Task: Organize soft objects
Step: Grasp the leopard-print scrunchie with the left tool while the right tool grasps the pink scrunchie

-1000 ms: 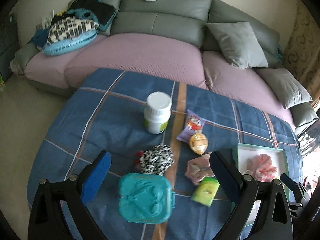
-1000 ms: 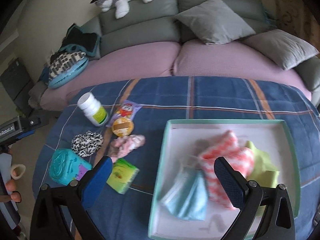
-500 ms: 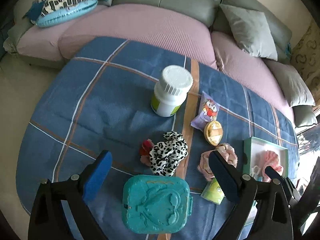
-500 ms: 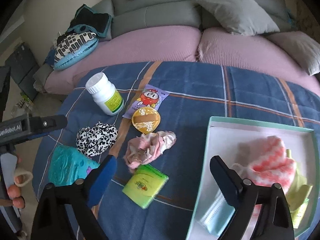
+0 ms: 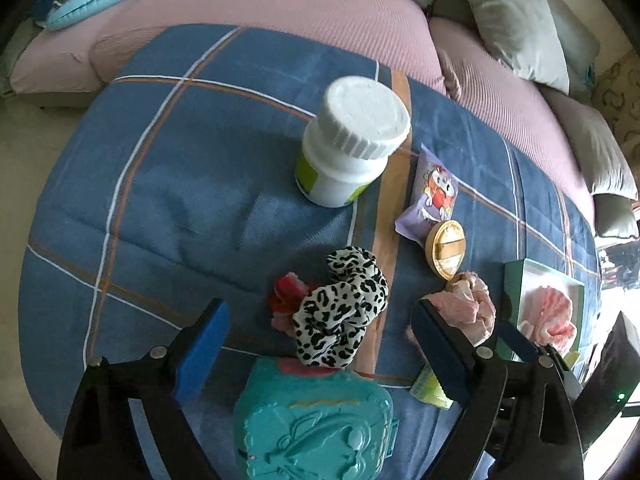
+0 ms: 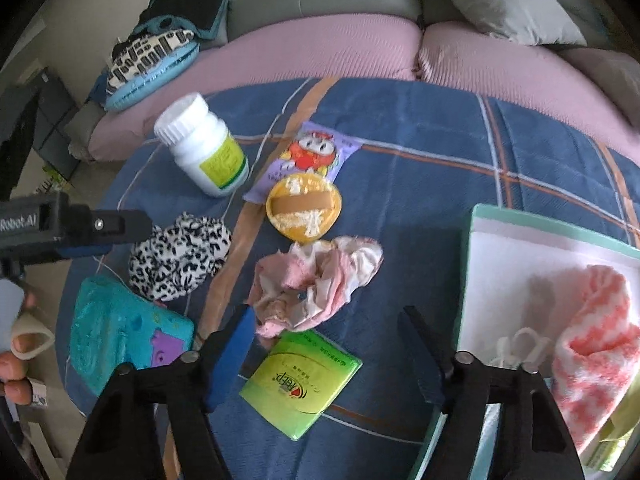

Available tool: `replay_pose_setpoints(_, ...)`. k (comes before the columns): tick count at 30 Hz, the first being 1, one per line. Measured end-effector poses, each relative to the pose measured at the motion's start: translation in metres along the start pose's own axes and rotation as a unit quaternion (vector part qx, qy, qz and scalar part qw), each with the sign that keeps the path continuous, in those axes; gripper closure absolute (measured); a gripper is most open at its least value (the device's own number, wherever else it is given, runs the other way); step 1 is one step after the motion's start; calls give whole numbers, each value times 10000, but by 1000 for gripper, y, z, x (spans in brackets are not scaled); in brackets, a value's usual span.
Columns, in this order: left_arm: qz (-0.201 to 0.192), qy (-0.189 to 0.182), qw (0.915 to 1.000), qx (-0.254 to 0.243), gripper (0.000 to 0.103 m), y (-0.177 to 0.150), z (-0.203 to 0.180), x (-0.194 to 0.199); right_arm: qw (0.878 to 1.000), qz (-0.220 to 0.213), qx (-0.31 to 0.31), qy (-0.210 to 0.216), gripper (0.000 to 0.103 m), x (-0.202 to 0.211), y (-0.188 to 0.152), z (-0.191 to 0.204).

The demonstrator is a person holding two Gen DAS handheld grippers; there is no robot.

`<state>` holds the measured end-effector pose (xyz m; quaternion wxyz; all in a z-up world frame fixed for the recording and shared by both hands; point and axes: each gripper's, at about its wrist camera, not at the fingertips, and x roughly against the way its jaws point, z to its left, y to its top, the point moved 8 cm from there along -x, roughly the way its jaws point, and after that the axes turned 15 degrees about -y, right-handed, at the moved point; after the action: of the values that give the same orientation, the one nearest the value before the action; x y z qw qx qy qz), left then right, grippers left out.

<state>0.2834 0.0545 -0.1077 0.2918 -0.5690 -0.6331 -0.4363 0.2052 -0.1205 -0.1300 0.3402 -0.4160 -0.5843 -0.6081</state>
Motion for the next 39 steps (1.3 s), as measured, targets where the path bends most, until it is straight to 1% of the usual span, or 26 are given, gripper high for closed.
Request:
replay_pose_setpoints(3, 116, 53, 9999, -99, 11, 2, -5, -6, 9999, 95, 44, 41, 38, -6, -4, 4)
replay_pose_setpoints(6, 218, 109, 9996, -163, 11, 3, -9, -11, 9998, 162, 46, 109, 48, -10, -7, 6)
replay_pose_setpoints(7, 243, 116, 9995, -166, 11, 4, -10, -13, 9998, 182, 49, 118, 49, -11, -8, 6)
replay_pose_setpoints(9, 299, 117, 9994, -164, 13, 4, -12, -17, 9997, 221, 25, 139, 56, -12, -10, 5)
replay_pose_setpoints(10, 326, 131, 9993, -159, 18, 5, -12, -19, 9996, 241, 8, 167, 59, -13, -11, 5)
replay_pose_setpoints(11, 371, 153, 9991, -147, 20, 5, -11, -21, 9994, 264, -5, 212, 64, -14, -12, 5)
replay_pose_setpoints(12, 403, 162, 9990, -134, 20, 5, -11, -23, 9993, 281, -24, 249, 67, -16, -12, 5)
replay_pose_setpoints(14, 461, 189, 9987, -115, 20, 5, -10, -26, 9991, 303, -48, 280, 68, -17, -13, 4)
replay_pose_setpoints(18, 557, 264, 9980, -167, 21, 8, -12, -35, 9990, 299, -57, 329, 76, -17, -14, 3)
replay_pose_setpoints(20, 595, 253, 9978, -163, 28, 10, -13, -38, 9989, 305, -65, 349, 77, -17, -14, 3)
replay_pose_setpoints(21, 620, 240, 9977, -152, 35, 11, -13, -40, 9988, 309, -71, 361, 77, -18, -15, 2)
replay_pose_setpoints(27, 652, 221, 9976, -48, 37, 13, -6, -47, 9985, 330, -105, 418, 79, -20, -16, 3)
replay_pose_setpoints(28, 656, 219, 9976, -36, 43, 13, -5, -47, 9985, 332, -113, 427, 79, -21, -16, 3)
replay_pose_setpoints(29, 666, 209, 9976, -28, 45, 14, -4, -48, 9984, 335, -125, 438, 79, -22, -15, 3)
replay_pose_setpoints(35, 654, 199, 9977, -43, 48, 16, 1, -46, 9976, 377, -221, 542, 80, -27, -16, -3)
replay_pose_setpoints(36, 657, 215, 9976, -55, 49, 16, 1, -47, 9975, 382, -232, 549, 80, -27, -16, -4)
replay_pose_setpoints(37, 650, 224, 9976, -65, 53, 16, 1, -49, 9975, 384, -237, 552, 80, -28, -16, -5)
replay_pose_setpoints(39, 620, 226, 9978, -48, 57, 12, -1, -46, 9974, 380, -237, 556, 80, -28, -16, -6)
